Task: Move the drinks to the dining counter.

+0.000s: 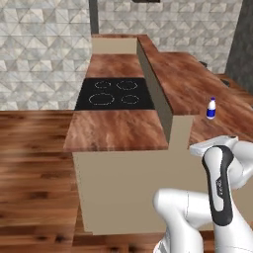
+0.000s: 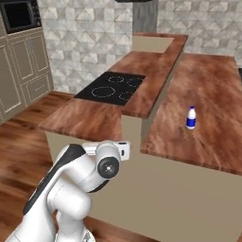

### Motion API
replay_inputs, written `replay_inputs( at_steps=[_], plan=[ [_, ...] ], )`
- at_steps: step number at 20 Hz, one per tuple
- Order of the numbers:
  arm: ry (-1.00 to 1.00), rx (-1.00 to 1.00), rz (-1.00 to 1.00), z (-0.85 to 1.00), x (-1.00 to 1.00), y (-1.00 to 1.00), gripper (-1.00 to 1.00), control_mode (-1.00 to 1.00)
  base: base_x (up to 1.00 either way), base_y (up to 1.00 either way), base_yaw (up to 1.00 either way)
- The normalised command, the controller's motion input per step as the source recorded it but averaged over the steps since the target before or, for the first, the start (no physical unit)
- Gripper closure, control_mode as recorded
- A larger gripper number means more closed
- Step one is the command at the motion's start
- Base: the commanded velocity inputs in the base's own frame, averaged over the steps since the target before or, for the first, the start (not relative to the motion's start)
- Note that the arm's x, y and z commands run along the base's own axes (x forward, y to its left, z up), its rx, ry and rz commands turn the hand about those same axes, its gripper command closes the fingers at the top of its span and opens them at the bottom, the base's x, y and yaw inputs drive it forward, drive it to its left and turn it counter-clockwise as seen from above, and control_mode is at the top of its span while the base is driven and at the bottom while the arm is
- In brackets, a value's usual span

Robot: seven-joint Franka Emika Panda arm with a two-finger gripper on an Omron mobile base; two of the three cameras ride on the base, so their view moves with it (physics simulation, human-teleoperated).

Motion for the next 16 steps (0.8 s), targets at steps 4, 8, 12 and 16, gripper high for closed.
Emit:
replay_inputs(
  at_steps=[4,8,12,16],
  plan=[
    [0.0,0.0,0.0,0.0,0.0,0.0,-1.0,1.0,-0.15,1.0,0.0],
    [0.0,0.0,0.0,0.0,0.0,0.0,-1.0,1.0,-0.08,1.0,0.0],
    [0.0,0.0,0.0,0.0,0.0,0.0,-1.0,1.0,-0.01,1.0,0.0],
    [0.0,0.0,0.0,0.0,0.0,0.0,-1.0,1.0,0.0,1.0,0.0]
  ],
)
